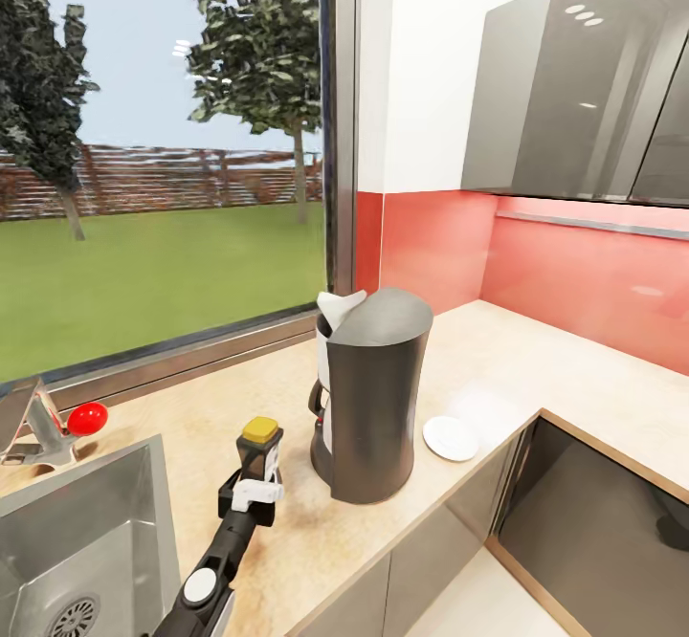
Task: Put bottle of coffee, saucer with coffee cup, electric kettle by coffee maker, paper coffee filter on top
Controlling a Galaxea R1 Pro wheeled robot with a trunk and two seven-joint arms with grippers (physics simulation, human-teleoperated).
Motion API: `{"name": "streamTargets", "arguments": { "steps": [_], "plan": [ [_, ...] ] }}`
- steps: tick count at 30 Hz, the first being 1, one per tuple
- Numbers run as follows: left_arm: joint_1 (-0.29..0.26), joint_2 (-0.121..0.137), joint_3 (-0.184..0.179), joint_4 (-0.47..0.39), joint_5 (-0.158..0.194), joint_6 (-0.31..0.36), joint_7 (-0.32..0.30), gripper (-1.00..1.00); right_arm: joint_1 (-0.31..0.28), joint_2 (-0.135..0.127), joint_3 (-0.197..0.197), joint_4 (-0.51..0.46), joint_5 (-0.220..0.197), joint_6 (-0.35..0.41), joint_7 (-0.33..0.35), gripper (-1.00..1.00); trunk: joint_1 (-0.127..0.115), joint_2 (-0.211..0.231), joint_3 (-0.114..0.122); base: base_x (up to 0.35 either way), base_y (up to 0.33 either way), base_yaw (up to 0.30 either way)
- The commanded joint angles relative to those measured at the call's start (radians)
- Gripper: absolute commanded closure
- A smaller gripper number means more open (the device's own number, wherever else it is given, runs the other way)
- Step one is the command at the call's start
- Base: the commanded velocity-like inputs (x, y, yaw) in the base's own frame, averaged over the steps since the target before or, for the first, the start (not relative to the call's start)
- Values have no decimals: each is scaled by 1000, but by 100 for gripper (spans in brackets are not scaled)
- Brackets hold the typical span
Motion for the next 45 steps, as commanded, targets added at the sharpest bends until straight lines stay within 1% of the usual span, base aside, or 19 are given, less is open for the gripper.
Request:
{"name": "streamTargets", "arguments": {
  "steps": [1,3,4,5,7,10,18,21,27,33,35,39,40,45],
  "plan": [
    [0,-1,-1,52,-13,-3,2,100,0,1,-6,0,5,-2,-1,-100,0,0,-1,0,0,0],
    [0,-1,0,53,-13,-3,2,100,0,0,-6,1,5,-2,0,-100,0,0,-1,29,0,0],
    [-6,0,-3,7,-6,-9,2,100,0,6,-7,0,4,-2,0,-100,0,0,-1,0,0,0],
    [-12,0,-3,12,-1,-14,3,100,0,11,-7,0,4,-3,-1,-100,0,0,-1,0,0,0],
    [-12,0,-3,24,0,-25,3,100,0,12,-7,0,4,-3,-1,-100,0,0,-1,0,0,0],
    [4,-1,-4,5,-14,-18,3,100,0,14,-7,-2,4,-4,-1,-100,0,0,-1,0,0,0],
    [12,-1,-7,-40,-17,-16,2,100,0,12,-7,0,3,-4,-1,-100,0,0,-1,0,0,0],
    [12,-2,-9,-39,-17,-17,1,100,0,11,-8,0,3,-4,-1,-100,0,0,-1,52,0,0],
    [12,-2,-9,-33,-17,-17,1,100,0,10,-8,0,3,-4,-1,-100,0,0,-1,212,0,0],
    [12,-3,-9,-24,-17,-17,2,100,0,10,-8,0,3,-4,-1,-100,0,0,-1,31,0,0],
    [12,-3,-21,-23,-18,-17,2,100,0,10,-8,0,3,-4,-1,-100,0,0,-1,3,0,0],
    [12,-2,-72,-15,-19,-17,3,100,0,10,-6,1,4,-4,-1,-100,0,0,-1,1,0,0],
    [12,-2,-88,11,-19,-17,3,100,0,9,-4,3,5,-4,-1,-100,0,0,-1,0,0,0],
    [12,-4,-92,22,-16,-17,3,100,0,7,-3,4,6,-4,-1,-100,0,0,-1,0,0,0]
  ]
}}
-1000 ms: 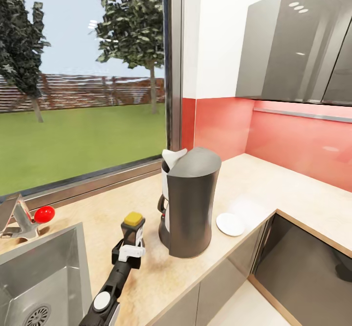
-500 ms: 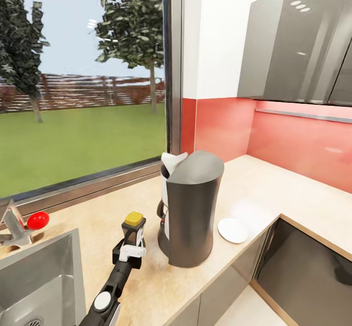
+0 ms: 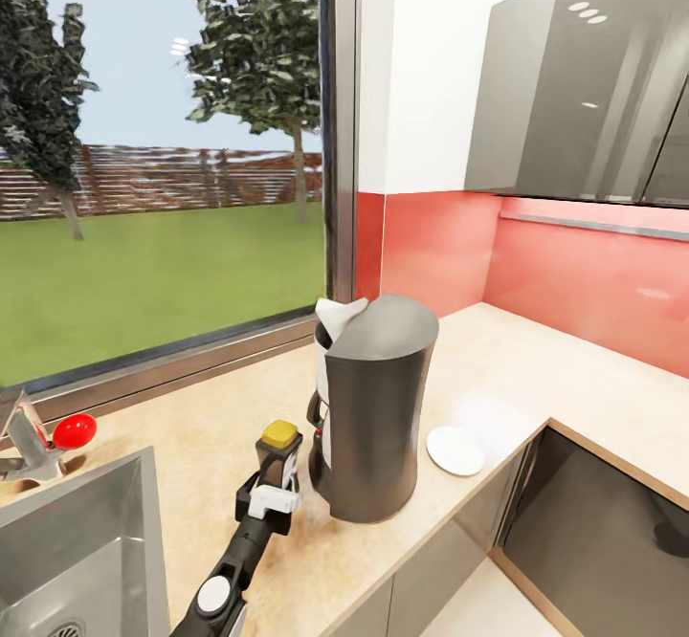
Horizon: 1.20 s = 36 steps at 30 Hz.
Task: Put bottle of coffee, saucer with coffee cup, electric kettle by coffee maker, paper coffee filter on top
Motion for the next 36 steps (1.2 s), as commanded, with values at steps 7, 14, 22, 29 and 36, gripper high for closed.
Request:
{"name": "streamTargets", "arguments": {
  "steps": [7,14,22,29,36],
  "plan": [
    [-10,-10,-1,70,-9,-2,2,100,0,0,-6,0,5,-3,-1,-100,0,0,-1,0,0,0],
    [-15,-14,-1,115,-6,-2,3,100,0,0,-6,0,5,-3,-1,-100,0,0,-1,0,0,0],
    [-15,-13,0,119,-5,-3,3,-100,0,0,-6,0,5,-3,-1,-100,0,0,-1,0,0,0],
    [-15,-13,0,119,-5,-4,3,-100,0,0,-6,0,5,-3,-1,-100,0,0,-1,0,0,0],
    [-15,-12,0,117,-5,-8,3,-100,0,0,-6,0,5,-3,-1,-100,0,0,-1,0,0,0]
  ]
}}
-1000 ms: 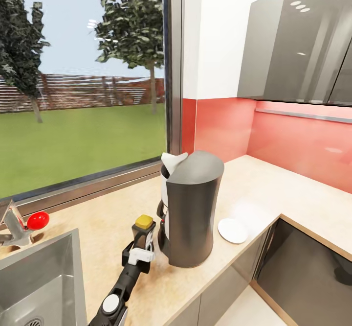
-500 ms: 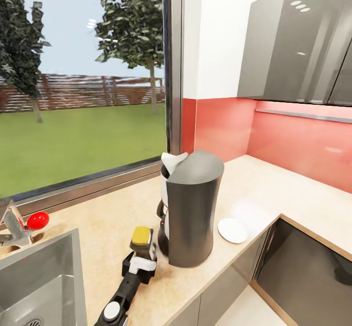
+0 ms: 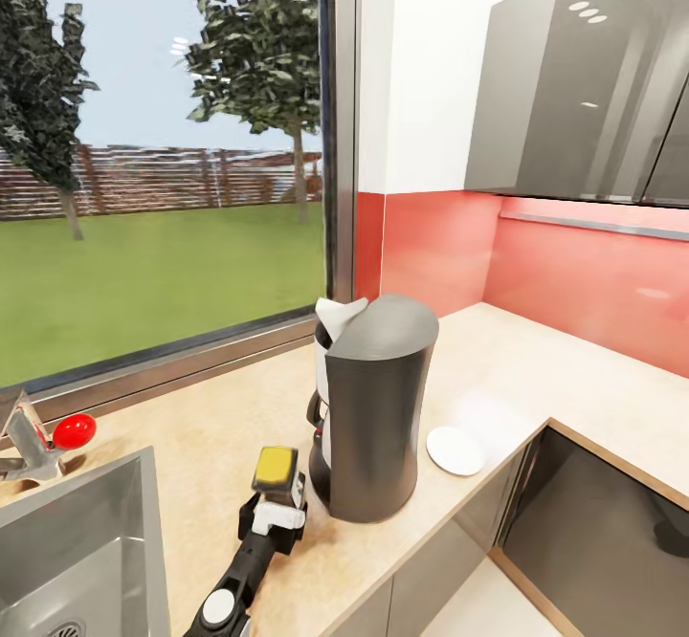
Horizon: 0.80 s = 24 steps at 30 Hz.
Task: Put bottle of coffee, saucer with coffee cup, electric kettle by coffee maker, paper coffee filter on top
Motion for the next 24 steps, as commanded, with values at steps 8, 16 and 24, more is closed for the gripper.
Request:
{"name": "streamTargets", "arguments": {
  "steps": [8,16,24],
  "plan": [
    [1,1,3,-14,-11,-7,3,-100,0,1,-6,0,5,-3,-1,-100,0,-1,-1,-7,0,0],
    [1,1,3,-14,-11,-7,3,-100,0,1,-7,0,5,-2,-1,-100,0,-1,-1,-160,0,0],
    [1,1,3,-15,-11,-7,3,-100,0,1,-7,0,5,-3,-1,-100,0,-1,-1,-75,0,0]
  ]
}}
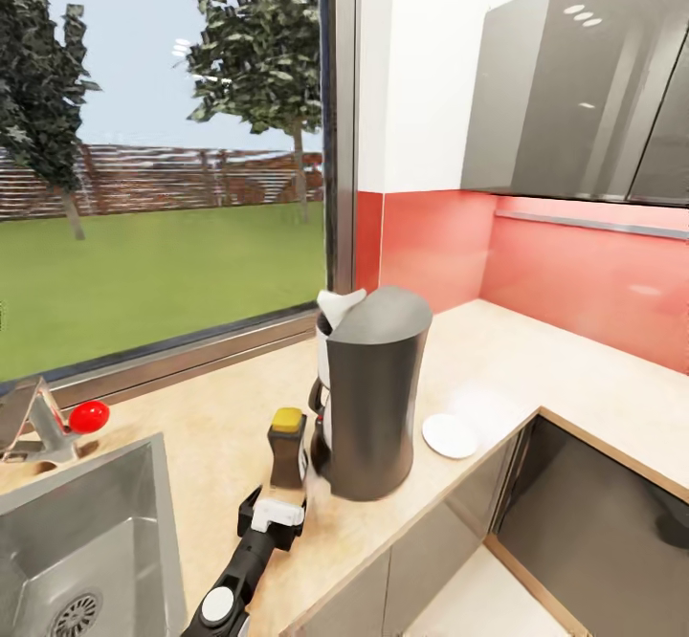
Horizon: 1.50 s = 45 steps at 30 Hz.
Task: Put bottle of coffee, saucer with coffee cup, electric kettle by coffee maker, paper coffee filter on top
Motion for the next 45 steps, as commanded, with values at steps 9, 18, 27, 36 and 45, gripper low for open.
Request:
{"name": "streamTargets", "arguments": {
  "steps": [9,18,27,36,45],
  "plan": [
    [0,0,0,0,-10,-3,3,-100,0,1,-7,0,4,-3,-1,-100,0,-1,-1,-324,0,0],
    [0,-2,-1,0,-10,-3,3,-100,0,1,-8,-2,3,-2,-1,-100,0,-1,-1,-317,-87,0],
    [0,0,0,0,-10,-3,2,-100,0,1,-9,-3,4,-4,-1,-100,0,-1,-1,-278,-172,0],
    [21,6,2,31,25,-5,1,-100,0,1,-8,-3,5,-2,-1,-100,0,-1,-1,-162,-97,0],
    [37,35,1,527,31,-129,-2,-100,0,3,-10,-3,0,-5,3,-100,0,-1,-1,-2,-1,2]
  ]
}}
